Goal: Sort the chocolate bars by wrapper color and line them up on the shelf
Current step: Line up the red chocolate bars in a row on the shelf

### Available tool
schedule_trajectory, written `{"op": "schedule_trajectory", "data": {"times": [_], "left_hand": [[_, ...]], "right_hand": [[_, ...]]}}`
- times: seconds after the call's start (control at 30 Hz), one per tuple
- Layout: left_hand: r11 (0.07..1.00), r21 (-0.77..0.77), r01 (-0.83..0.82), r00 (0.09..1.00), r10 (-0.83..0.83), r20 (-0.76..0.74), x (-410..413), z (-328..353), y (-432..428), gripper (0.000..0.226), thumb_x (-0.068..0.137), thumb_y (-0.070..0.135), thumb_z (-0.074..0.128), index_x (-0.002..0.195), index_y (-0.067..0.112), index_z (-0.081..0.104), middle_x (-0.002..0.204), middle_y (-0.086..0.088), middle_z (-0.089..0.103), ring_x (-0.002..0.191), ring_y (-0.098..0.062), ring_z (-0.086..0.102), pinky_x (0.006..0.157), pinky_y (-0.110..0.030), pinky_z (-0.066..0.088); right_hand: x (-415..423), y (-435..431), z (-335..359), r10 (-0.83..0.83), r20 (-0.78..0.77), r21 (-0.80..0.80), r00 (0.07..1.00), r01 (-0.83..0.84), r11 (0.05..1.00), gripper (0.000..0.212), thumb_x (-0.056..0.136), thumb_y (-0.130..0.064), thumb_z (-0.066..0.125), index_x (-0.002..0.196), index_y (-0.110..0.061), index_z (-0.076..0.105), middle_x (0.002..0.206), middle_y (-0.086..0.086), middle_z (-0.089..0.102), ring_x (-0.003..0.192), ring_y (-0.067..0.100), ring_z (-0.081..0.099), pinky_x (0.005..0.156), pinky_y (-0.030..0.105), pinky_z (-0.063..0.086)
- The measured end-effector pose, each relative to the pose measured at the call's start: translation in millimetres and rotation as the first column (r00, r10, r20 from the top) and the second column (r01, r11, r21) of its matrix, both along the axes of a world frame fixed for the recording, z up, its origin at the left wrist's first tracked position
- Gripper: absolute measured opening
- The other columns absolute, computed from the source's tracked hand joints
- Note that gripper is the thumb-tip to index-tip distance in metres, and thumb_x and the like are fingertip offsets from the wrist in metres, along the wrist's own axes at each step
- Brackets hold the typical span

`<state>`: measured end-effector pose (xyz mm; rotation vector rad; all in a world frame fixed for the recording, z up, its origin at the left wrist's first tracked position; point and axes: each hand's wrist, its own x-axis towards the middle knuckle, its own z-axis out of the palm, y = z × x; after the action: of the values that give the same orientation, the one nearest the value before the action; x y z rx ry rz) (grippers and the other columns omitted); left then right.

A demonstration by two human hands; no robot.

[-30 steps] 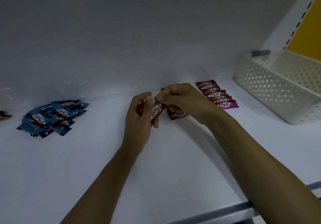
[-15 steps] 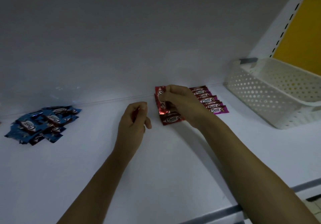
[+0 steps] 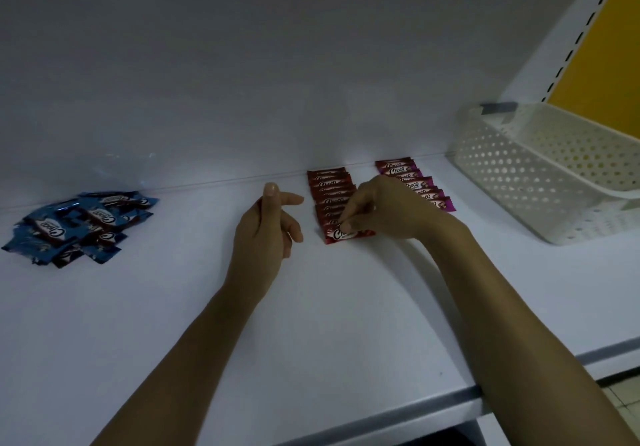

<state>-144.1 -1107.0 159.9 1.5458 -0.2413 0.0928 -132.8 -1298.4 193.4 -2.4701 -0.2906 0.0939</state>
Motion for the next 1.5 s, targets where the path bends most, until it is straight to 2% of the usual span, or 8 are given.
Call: {"op": "schedule_trajectory", "data": {"times": [0.27, 0.43, 0.57, 0.7, 0.83, 1.0, 1.2, 1.5], "left_hand": [[1.000, -0.005, -0.003, 1.000, 0.003, 0.007, -3.8, 3.9, -1.1, 0.057, 0.083, 0.054, 0.021, 0.106, 0.018, 0.060, 0.041, 0.005, 0.044, 0.033, -0.004, 0.035, 0.037, -0.012, 0.028], [0.988, -0.069, 0.141, 0.990, -0.143, -0.021, -8.4, 8.6, -0.9, 0.061, 0.079, 0.059, 0.021, 0.132, 0.036, 0.040, 0.039, 0.008, 0.031, 0.032, -0.002, 0.023, 0.034, -0.017, 0.018], [0.947, -0.172, 0.272, 0.954, -0.288, -0.077, -6.5, 7.0, -0.1, 0.080, 0.074, 0.070, 0.026, 0.147, 0.037, 0.023, 0.048, -0.003, 0.042, 0.031, -0.004, 0.031, 0.032, -0.014, 0.022], [0.931, -0.254, 0.261, 0.942, -0.303, -0.146, -1.7, 5.6, 2.9, 0.105, 0.055, 0.095, 0.037, 0.139, 0.032, 0.040, 0.050, -0.007, 0.049, 0.030, -0.006, 0.032, 0.034, -0.015, 0.024], [0.974, -0.173, 0.145, 0.972, -0.172, -0.158, 0.5, 10.4, -0.9, 0.059, 0.081, 0.068, 0.027, 0.101, 0.023, 0.060, 0.055, -0.007, 0.062, 0.033, -0.010, 0.039, 0.039, -0.018, 0.028], [0.995, -0.099, 0.011, 0.991, -0.024, -0.132, -2.4, 12.6, 1.0, 0.024, 0.101, 0.019, 0.042, 0.095, 0.012, 0.064, 0.070, 0.002, 0.066, 0.044, -0.012, 0.046, 0.050, -0.026, 0.035], [0.993, -0.058, -0.098, 0.995, 0.098, -0.004, -2.4, 13.1, 4.4, 0.036, 0.088, -0.010, 0.055, 0.094, 0.023, 0.066, 0.079, 0.011, 0.068, 0.064, -0.003, 0.062, 0.057, -0.017, 0.051], [0.984, -0.156, -0.092, 0.995, 0.098, 0.032, -0.6, 12.3, 7.8, 0.024, 0.086, -0.003, 0.063, 0.097, 0.018, 0.064, 0.079, 0.005, 0.073, 0.071, -0.009, 0.070, 0.060, -0.020, 0.054]], "right_hand": [[1.2, 0.6, -5.3, -0.031, 0.197, -0.127, 0.980, 0.057, 0.990, 0.016, 0.074, -0.023, 0.079, 0.071, -0.029, 0.064, 0.075, -0.016, 0.052, 0.068, -0.002, 0.047, 0.073, 0.023, 0.032], [-10.8, 30.2, 4.1, -0.017, 0.219, 0.369, 0.975, -0.067, 0.927, 0.014, 0.084, -0.016, 0.070, 0.075, -0.014, 0.058, 0.070, -0.001, 0.060, 0.061, 0.009, 0.055, 0.059, 0.020, 0.044], [-20.7, 59.0, 1.5, 0.112, 0.181, 0.493, 0.977, -0.189, 0.849, 0.003, 0.085, -0.015, 0.069, 0.087, -0.016, 0.069, 0.070, 0.010, 0.067, 0.067, 0.029, 0.063, 0.066, 0.035, 0.049], [-20.4, 58.4, -1.3, 0.064, 0.062, 0.674, 0.996, -0.089, 0.734, 0.013, 0.085, -0.009, 0.068, 0.073, -0.014, 0.065, 0.059, -0.010, 0.064, 0.058, 0.001, 0.059, 0.059, 0.014, 0.044], [-17.1, 51.1, 2.0, -0.090, -0.052, 0.783, 0.995, 0.096, 0.614, 0.021, 0.088, -0.013, 0.064, 0.068, -0.015, 0.060, 0.057, -0.004, 0.055, 0.052, 0.008, 0.049, 0.053, 0.020, 0.039], [-17.0, 49.4, 6.0, -0.032, -0.156, 0.846, 0.987, 0.150, 0.511, 0.019, 0.092, -0.006, 0.048, 0.080, -0.012, 0.061, 0.075, 0.007, 0.069, 0.059, 0.017, 0.060, 0.057, 0.026, 0.045], [-15.2, 48.7, 4.3, -0.056, -0.206, 0.827, 0.977, 0.204, 0.525, 0.007, 0.088, -0.016, 0.060, 0.088, -0.012, 0.066, 0.077, 0.003, 0.070, 0.066, 0.016, 0.066, 0.066, 0.031, 0.050], [-13.0, 46.3, -2.4, -0.103, -0.107, 0.821, 0.989, 0.147, 0.552, 0.016, 0.085, 0.000, 0.064, 0.098, -0.008, 0.065, 0.079, 0.005, 0.070, 0.069, 0.015, 0.067, 0.069, 0.026, 0.053]]}}
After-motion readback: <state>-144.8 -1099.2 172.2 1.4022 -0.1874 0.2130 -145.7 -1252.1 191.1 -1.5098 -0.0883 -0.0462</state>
